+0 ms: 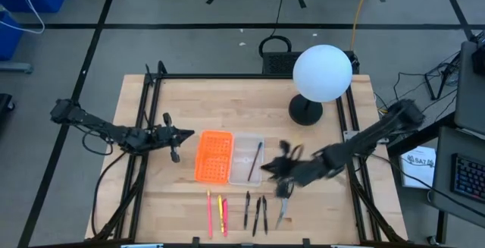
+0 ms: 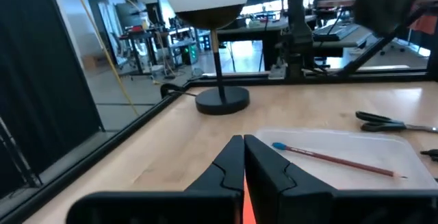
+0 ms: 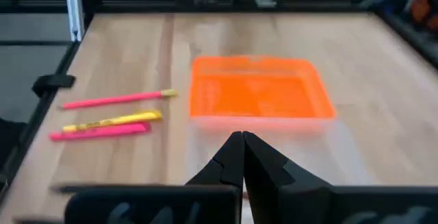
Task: Pick & place school supplies into a supply box
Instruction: Put the black scissors into the supply box
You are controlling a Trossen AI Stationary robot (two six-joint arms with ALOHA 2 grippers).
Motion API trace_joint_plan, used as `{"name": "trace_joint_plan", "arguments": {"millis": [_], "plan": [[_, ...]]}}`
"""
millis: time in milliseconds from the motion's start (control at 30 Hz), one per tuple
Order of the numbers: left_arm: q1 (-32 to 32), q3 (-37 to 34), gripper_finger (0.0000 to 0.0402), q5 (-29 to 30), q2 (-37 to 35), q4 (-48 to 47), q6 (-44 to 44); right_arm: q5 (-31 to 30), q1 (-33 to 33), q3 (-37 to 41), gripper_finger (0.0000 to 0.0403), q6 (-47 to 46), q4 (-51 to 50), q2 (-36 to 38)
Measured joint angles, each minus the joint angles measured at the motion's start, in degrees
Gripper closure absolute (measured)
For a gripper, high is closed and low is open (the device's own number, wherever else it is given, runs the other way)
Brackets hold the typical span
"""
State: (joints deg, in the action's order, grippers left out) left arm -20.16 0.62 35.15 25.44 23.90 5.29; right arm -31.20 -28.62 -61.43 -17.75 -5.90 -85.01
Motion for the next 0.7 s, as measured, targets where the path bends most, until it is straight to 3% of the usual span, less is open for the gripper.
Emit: {"name": "trace_joint_plan", "arguments": {"millis": [200, 400, 533, 633, 700], "plan": [[-0.04, 0.0, 0.0381, -0.03, 0.05, -3.04, -3.67, -0.13, -0.31, -23.63, 0.0403, -7.11, -5.81, -18.33], [-0.04, 0.0, 0.038, -0.56, 0.05, -7.66, -8.92, 3.73, -0.28, -43.75, 0.0403, -4.52, -8.92, -32.54], [-0.05, 0.0, 0.038, -3.78, 0.05, -12.69, -11.69, 5.67, 1.16, -52.4, 0.0403, -7.35, -13.75, -39.26], [-0.05, 0.0, 0.038, -8.45, 0.05, -15.18, -12.89, 13.85, 3.84, -56.17, 0.0403, -5.78, -16.64, -42.96], [-0.07, 0.0, 0.038, -11.83, 0.04, -15.11, -13.04, 16.18, 5.5, -57.97, 0.0403, -5.77, -19.55, -44.98]]}}
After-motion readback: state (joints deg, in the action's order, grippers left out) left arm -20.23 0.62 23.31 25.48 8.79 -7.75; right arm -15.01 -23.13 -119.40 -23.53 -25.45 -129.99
